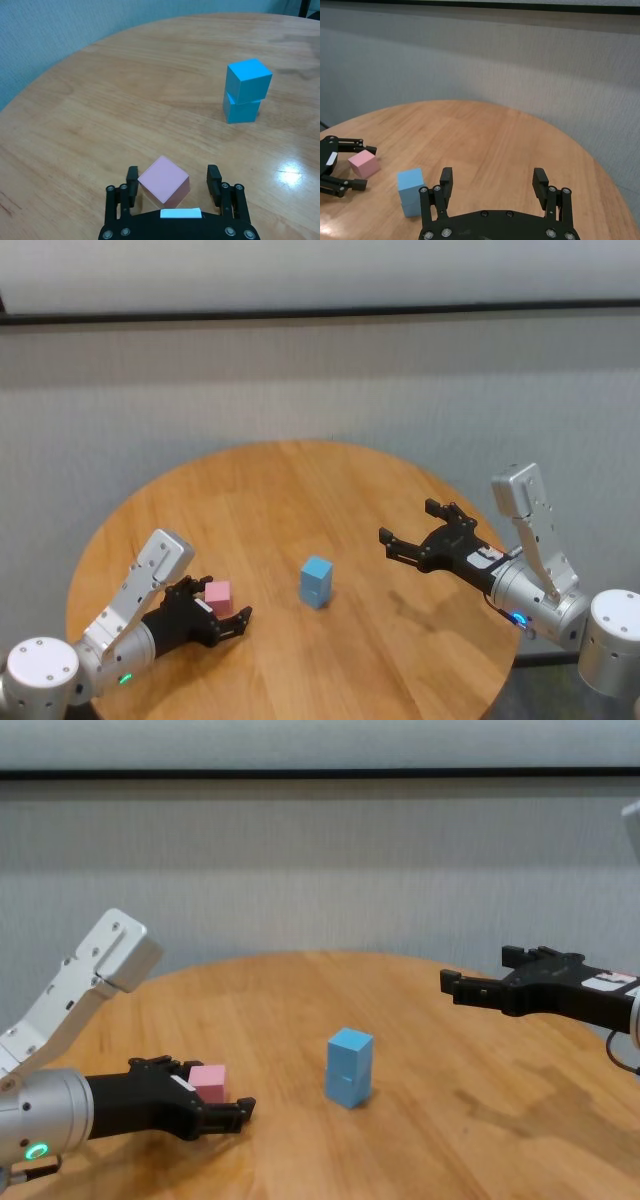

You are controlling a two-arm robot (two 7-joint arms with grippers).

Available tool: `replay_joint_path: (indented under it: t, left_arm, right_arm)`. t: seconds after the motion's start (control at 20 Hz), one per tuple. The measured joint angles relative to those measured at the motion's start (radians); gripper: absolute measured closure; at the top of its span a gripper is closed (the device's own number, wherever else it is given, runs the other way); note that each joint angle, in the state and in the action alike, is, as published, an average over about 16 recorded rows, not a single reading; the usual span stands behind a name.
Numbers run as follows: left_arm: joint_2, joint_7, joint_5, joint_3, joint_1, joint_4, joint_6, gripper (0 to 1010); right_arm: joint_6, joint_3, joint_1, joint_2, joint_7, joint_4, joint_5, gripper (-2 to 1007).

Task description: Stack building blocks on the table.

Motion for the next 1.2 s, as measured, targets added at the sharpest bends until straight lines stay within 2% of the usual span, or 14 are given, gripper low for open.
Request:
replay_joint_path:
  t: [0.4,0.65,0.95,1.2]
  left_arm:
    - [-0.001,-0.002,0.000,0.002,-0.003,0.006,-0.008,324]
    - [0.000,-0.001,-0.001,0.002,-0.001,0.003,-0.008,414]
    - [0.007,0.000,-0.003,-0.001,0.007,-0.020,-0.001,449]
    - [0.022,-0.002,-0.004,-0.003,0.019,-0.068,0.016,449]
  right_arm:
    - [0.000,0.000,0.000,0.000,0.000,0.000,0.000,0]
    - [0.000,0.000,0.000,0.000,0.000,0.000,0.000,0]
    - [0.000,0.000,0.000,0.000,0.000,0.000,0.000,0]
    - [0.000,0.000,0.000,0.000,0.000,0.000,0.000,0]
